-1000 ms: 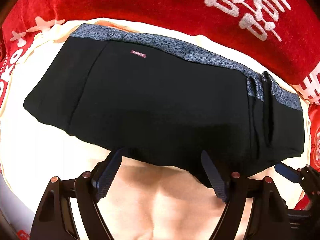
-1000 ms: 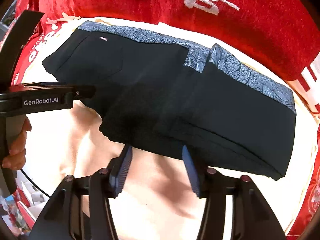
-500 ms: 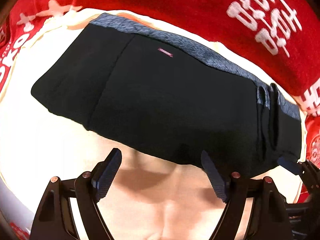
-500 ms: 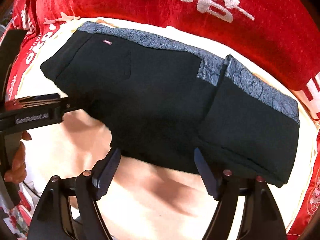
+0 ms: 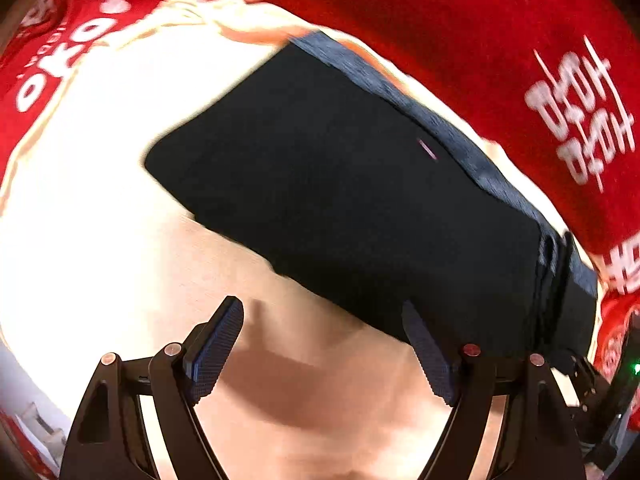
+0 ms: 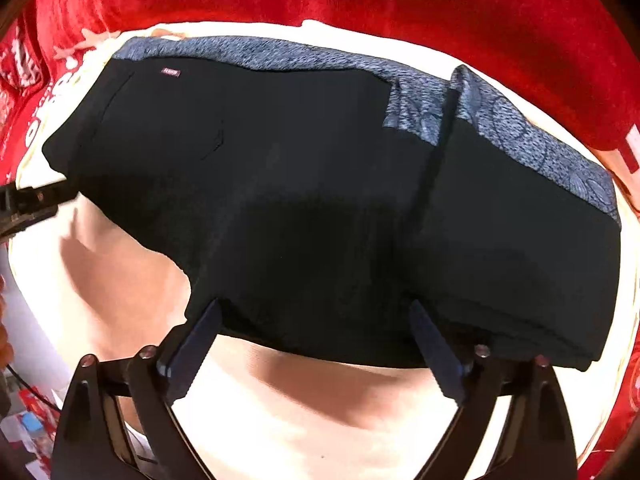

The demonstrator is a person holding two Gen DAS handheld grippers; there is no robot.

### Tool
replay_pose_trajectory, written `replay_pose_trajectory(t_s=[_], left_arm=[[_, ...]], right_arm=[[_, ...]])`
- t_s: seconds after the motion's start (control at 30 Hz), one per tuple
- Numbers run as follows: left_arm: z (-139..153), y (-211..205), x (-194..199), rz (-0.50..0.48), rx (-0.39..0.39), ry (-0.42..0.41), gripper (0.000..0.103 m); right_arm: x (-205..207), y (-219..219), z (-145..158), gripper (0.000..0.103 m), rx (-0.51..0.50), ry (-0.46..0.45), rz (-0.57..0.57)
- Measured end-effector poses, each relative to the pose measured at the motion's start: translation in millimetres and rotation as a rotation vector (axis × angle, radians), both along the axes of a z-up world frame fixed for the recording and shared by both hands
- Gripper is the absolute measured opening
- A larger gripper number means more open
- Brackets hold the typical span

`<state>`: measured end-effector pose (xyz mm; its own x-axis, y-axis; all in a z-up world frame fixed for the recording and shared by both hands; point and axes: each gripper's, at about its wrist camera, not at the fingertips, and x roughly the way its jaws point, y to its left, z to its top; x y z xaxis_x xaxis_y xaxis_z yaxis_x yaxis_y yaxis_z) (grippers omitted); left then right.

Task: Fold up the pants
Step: 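Grasp the end of the folded trousers with the left gripper and lift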

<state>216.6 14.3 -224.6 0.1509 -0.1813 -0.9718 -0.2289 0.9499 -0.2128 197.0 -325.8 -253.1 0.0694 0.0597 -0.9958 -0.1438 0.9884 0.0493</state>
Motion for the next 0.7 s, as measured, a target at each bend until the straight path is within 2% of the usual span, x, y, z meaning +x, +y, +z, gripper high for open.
replay_pose_trajectory(t_s=[0.07,0.2,0.43,0.53,0.63,0.7], left_arm=[[2,13,2,0.047,-0.019,-0.021,0.083],[-6,42,9,0.167,-0.111,-0.043,0.083],[-30,65,11,0.272,-0.294,-0.065,0.083],[-28,63,14,0.277,-0.327,-0.109,0.083],[-28,58,23,0.279,-0.362,-0.116,0.083],[-17,56,27,0.272,-0.396,-0.158,0.083]], right_arm=[[0,3,-2,0.099,-0.011,0.001,0.012],[1,5,-2,0.100,-0.018,0.002,0.011],[2,8,-3,0.100,-0.023,0.005,0.018],[3,9,-4,0.100,-0.025,0.004,0.019],[0,16,-6,0.101,-0.031,0.001,0.021],[-1,24,-9,0.101,-0.035,0.000,0.021]])
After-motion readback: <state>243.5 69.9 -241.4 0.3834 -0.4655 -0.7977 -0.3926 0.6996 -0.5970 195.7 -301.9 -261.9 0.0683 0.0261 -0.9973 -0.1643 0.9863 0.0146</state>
